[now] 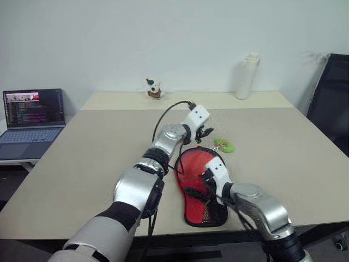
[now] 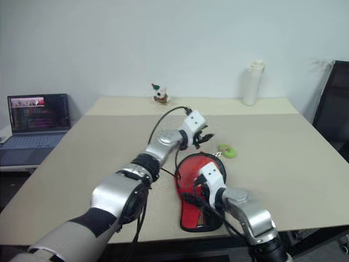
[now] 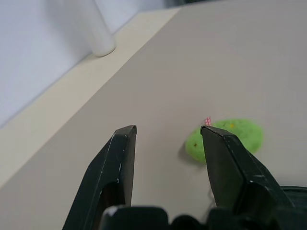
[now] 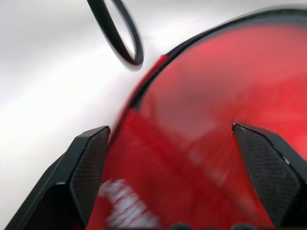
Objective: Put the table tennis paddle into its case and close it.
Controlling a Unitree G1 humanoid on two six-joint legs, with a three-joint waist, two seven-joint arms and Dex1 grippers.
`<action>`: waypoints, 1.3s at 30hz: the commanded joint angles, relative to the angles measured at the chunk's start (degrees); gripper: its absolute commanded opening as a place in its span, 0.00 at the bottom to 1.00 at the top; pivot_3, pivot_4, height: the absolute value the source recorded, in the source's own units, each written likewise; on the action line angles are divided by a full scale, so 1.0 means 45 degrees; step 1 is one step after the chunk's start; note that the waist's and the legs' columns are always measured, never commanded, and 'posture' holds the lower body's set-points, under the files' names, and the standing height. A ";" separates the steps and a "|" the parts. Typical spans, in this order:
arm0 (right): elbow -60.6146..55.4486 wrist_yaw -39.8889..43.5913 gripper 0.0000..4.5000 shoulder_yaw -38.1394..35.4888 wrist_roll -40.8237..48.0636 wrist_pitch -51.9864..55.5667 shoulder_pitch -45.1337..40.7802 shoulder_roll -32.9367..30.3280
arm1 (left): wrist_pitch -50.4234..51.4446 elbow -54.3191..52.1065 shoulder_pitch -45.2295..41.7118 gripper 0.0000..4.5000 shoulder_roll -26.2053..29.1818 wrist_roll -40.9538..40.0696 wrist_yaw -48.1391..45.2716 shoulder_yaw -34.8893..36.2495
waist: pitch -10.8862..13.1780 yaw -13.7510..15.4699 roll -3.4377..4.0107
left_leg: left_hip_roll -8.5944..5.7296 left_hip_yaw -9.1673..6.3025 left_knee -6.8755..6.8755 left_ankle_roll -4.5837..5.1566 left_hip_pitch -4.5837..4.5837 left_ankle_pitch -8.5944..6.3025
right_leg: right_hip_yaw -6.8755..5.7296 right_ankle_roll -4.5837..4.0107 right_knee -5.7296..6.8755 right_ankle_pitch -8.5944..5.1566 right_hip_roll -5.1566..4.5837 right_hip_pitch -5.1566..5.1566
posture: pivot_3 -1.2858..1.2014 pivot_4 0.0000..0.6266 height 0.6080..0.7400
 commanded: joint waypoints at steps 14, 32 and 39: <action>0.2634 -0.2326 1.00 -0.5441 0.1495 0.0083 -0.3706 -0.2042 | 0.3598 -0.6800 0.5715 0.51 0.1408 -0.2262 -0.6762 -0.0950 | 0.0025 -0.0023 0.0022 | 0.0006 0.0011 0.0000 0.0004 -0.0006 0.0000 | 0.0020 -0.0001 0.0009 0.0000 -0.0020 -0.0015 | 0.52 0.24 1.00; 1.7600 -0.3685 1.00 -0.4233 -0.1400 -0.8682 -0.8772 -0.1238 | 0.3708 -0.7466 0.6915 0.51 0.1582 -0.2101 -0.5571 -0.2029 | 0.0023 -0.0143 0.0041 | 0.0022 0.0038 -0.0007 0.0008 0.0010 0.0001 | 0.0057 -0.0053 0.0008 0.0046 -0.0023 -0.0013 | 0.52 0.24 1.00; 1.8438 -0.3419 0.86 -0.3563 -0.2011 -0.9337 -0.8700 -0.0704 | 0.3772 -0.7702 0.7147 0.52 0.1627 -0.2077 -0.5412 -0.2171 | 0.0020 -0.0296 0.0047 | 0.0024 0.0037 -0.0002 0.0007 0.0029 0.0002 | 0.0062 -0.0052 0.0040 0.0045 -0.0022 -0.0009 | 0.52 0.24 1.00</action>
